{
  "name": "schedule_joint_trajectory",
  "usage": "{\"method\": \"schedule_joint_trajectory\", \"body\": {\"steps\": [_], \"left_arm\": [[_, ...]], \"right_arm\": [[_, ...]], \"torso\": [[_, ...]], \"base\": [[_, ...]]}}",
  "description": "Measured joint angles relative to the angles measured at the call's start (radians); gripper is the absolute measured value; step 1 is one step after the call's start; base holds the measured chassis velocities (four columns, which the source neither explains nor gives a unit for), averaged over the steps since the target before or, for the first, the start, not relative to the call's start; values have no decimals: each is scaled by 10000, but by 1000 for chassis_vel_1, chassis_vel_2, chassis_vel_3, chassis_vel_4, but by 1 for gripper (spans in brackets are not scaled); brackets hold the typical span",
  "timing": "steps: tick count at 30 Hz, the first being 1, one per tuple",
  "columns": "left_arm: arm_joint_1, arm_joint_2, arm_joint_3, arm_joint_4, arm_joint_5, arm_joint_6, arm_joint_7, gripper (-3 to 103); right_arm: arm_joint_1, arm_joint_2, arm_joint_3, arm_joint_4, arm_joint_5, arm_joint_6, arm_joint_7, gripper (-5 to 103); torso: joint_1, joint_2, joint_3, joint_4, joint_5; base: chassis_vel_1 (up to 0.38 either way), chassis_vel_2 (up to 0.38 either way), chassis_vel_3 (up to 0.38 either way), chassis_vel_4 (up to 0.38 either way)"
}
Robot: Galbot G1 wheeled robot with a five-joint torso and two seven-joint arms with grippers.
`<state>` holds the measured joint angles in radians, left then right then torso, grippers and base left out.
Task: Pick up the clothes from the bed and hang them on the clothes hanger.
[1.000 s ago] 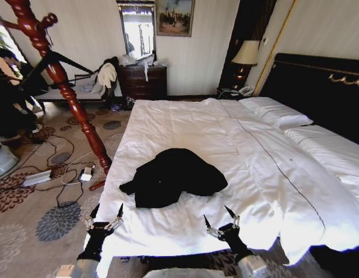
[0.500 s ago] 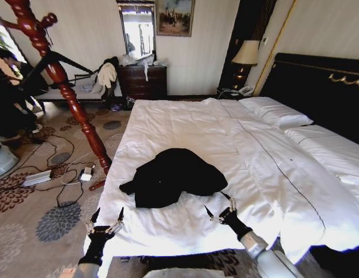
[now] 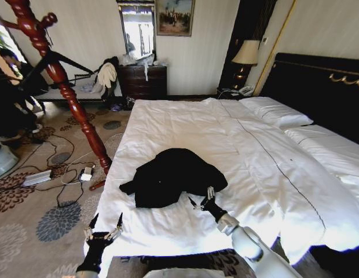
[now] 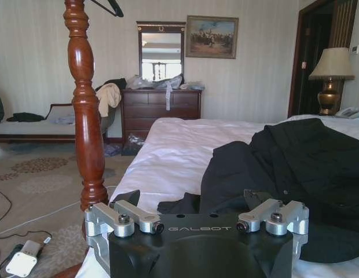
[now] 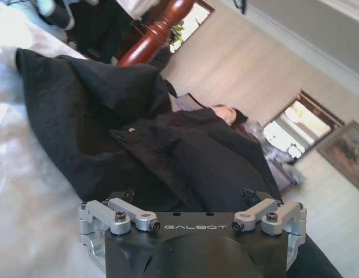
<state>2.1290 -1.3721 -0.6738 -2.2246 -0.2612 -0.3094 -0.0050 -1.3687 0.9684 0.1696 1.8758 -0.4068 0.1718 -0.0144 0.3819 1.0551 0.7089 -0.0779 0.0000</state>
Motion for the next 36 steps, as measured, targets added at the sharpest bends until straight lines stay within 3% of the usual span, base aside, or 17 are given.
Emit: {"method": "schedule_joint_trajectory", "body": {"steps": [8, 24, 36], "left_arm": [[107, 8, -495, -37, -335, -35, 37, 100], [235, -264, -1067, -33, -786, -90, 291, 100], [229, -273, -1177, 64, -956, -101, 324, 100]], "right_arm": [[931, 207, -555, -671, -1321, 264, 289, 103], [1550, 270, -757, -1553, -2806, 717, 470, 76], [1751, 747, -801, -1715, -4701, 1266, 773, 80]], "torso": [[0, 0, 0, -1, 0], [0, 1, -1, -1, 0], [-1, 1, -1, -1, -1]], "base": [[0, 0, 0, 0], [0, 0, 0, 0], [0, 0, 0, 0]]}}
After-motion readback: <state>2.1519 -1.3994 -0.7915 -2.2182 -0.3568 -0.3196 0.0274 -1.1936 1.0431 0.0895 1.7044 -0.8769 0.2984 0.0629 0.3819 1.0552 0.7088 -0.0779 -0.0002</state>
